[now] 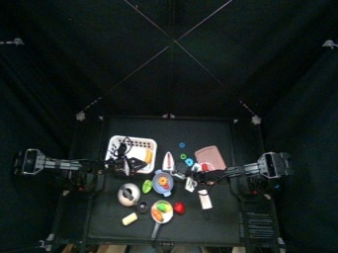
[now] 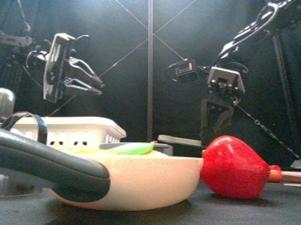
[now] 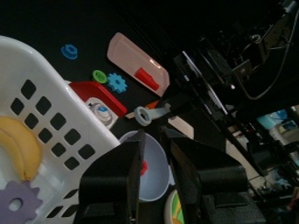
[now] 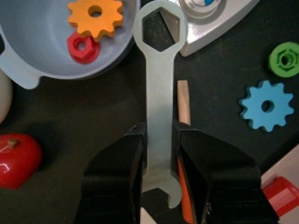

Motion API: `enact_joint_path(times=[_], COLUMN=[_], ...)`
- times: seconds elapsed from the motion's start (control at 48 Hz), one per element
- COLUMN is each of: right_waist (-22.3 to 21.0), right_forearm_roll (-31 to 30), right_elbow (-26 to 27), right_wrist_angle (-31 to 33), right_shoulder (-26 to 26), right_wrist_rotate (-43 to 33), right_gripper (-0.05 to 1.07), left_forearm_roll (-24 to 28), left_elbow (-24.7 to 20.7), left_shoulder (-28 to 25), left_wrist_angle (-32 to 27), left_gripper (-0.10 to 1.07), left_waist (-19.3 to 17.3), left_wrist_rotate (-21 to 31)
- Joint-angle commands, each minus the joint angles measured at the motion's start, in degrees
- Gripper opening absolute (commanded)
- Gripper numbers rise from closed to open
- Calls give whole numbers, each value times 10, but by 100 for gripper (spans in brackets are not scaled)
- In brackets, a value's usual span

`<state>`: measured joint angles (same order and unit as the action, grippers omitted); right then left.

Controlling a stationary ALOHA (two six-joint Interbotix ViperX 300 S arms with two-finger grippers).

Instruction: Hand over wrench

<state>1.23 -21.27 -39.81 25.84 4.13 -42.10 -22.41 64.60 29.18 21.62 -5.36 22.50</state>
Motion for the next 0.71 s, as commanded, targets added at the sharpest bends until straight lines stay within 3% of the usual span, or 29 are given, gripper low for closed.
enact_joint_path(times=[0.0, 0.208, 0.688], right_waist=[-1, -1, -10], right_forearm_roll=[-19, -89, -169], right_elbow=[22, 47, 84], right_wrist_angle=[-7, -20, -53], right_shoulder=[23, 25, 17], right_wrist_rotate=[-1, -2, -2], right_gripper=[64, 64, 64], left_forearm_roll=[1, -43, -32], left_elbow=[-19, -54, -111], left_shoulder=[-6, -39, -121], left_wrist_angle=[6, 5, 0], left_gripper=[66, 66, 68], left_waist=[4, 13, 21], left_wrist_rotate=[3, 17, 18])
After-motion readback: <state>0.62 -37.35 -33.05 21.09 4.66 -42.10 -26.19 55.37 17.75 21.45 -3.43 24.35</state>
